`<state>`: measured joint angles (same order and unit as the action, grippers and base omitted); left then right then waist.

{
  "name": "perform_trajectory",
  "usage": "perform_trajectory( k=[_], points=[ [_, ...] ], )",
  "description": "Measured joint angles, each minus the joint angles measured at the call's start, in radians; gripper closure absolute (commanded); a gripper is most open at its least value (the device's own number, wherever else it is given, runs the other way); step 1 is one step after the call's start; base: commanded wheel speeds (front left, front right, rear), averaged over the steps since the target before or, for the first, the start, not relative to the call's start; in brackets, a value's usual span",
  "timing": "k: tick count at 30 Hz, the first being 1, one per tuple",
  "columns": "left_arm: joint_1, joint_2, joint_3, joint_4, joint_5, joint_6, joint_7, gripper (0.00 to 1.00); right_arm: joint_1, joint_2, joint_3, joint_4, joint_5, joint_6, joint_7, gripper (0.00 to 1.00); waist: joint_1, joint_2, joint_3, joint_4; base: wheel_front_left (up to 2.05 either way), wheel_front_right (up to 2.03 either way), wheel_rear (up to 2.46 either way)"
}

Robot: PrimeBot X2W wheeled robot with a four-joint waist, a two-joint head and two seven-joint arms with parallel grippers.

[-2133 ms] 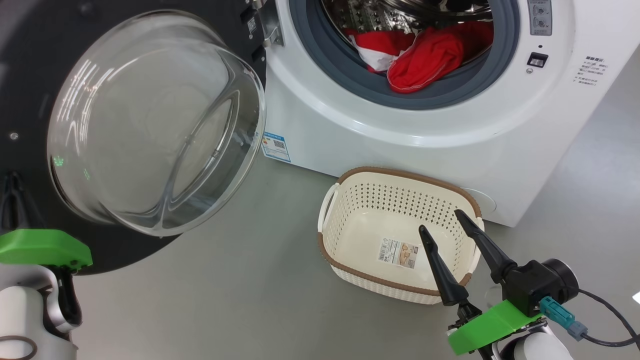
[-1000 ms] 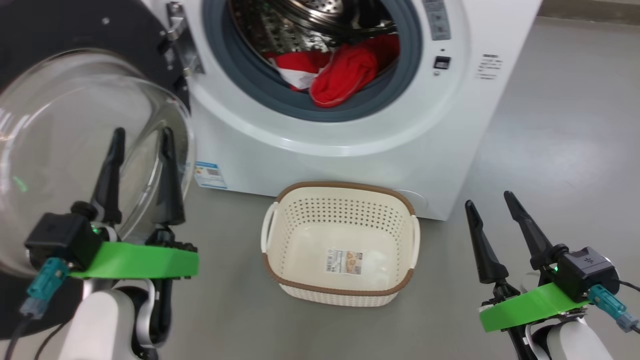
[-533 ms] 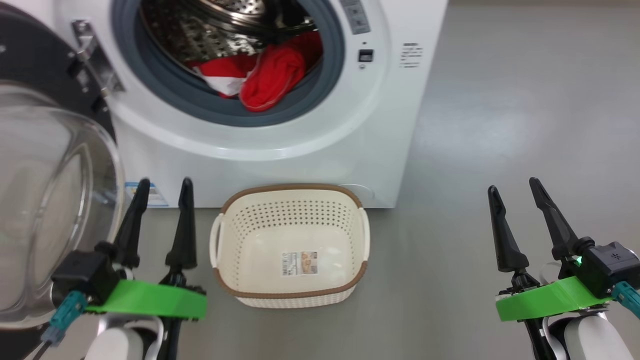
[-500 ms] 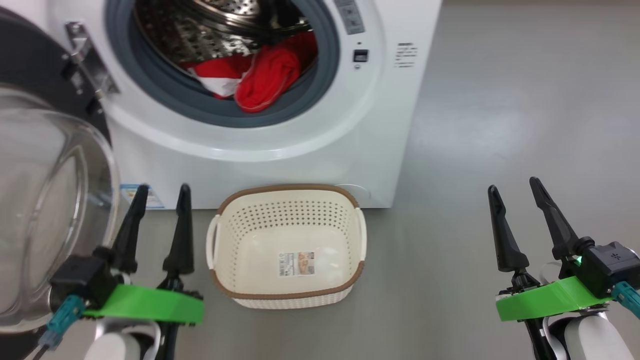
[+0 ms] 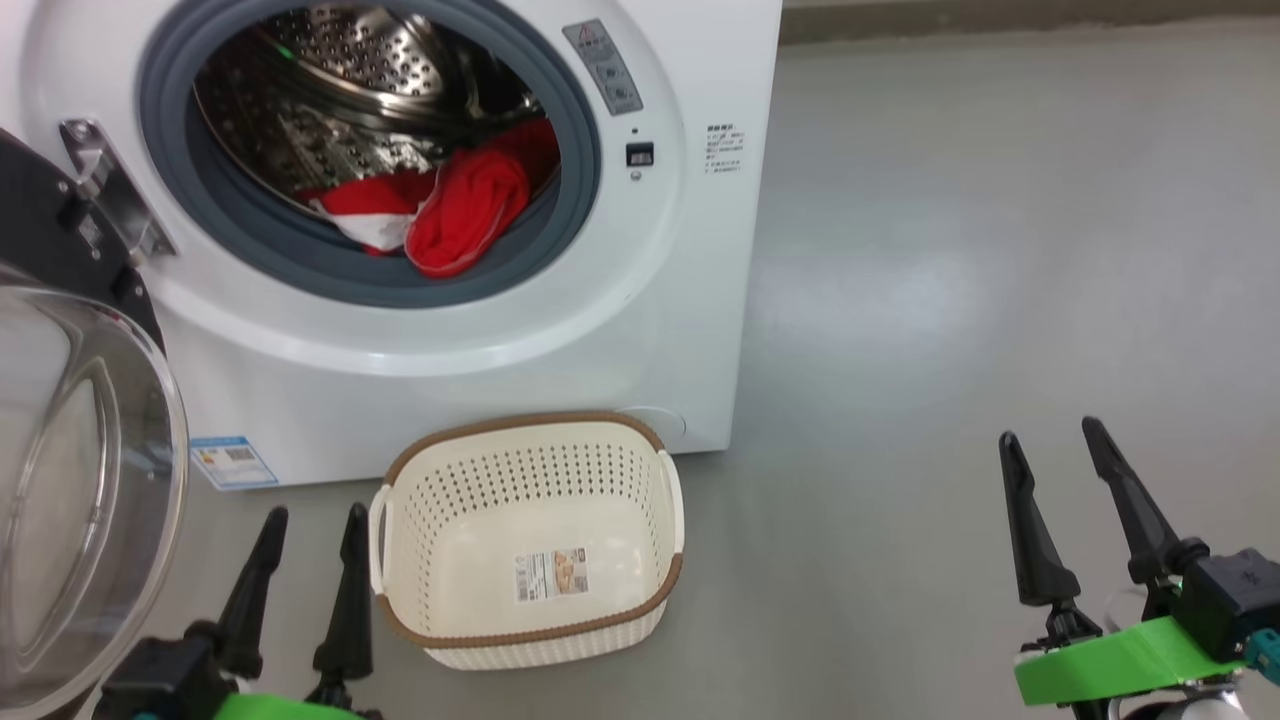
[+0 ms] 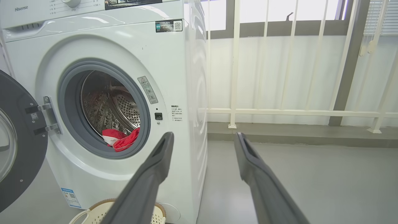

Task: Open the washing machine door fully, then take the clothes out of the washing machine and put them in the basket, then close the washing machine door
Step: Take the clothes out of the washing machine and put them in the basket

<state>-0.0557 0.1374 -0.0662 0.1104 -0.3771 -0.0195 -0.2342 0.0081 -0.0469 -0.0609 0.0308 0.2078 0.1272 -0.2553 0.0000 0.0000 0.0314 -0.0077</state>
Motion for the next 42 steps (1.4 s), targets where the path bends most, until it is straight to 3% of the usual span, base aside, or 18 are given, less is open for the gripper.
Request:
perform_trajectory(
  k=[11, 17, 42],
  points=[
    [0.088, 0.02, 0.007, 0.016, 0.01, 0.0, -0.007, 0.0, 0.067, 0.007, -0.028, -0.031, 0.0, 0.0, 0.0, 0.0, 0.0, 0.0, -0.064, -0.022, 0.0, 0.0, 0.0],
    [0.117, 0.032, 0.016, 0.006, 0.044, 0.021, -0.011, 0.0, 0.095, 0.01, -0.061, -0.041, 0.0, 0.0, 0.0, 0.0, 0.0, 0.0, -0.079, -0.028, 0.0, 0.0, 0.0],
    [0.137, 0.047, -0.023, -0.022, 0.078, 0.06, 0.027, 0.0, 0.112, 0.011, -0.025, -0.043, -0.002, 0.0, 0.0, 0.0, 0.0, 0.0, -0.077, -0.013, 0.17, -0.17, 0.0]
  ],
)
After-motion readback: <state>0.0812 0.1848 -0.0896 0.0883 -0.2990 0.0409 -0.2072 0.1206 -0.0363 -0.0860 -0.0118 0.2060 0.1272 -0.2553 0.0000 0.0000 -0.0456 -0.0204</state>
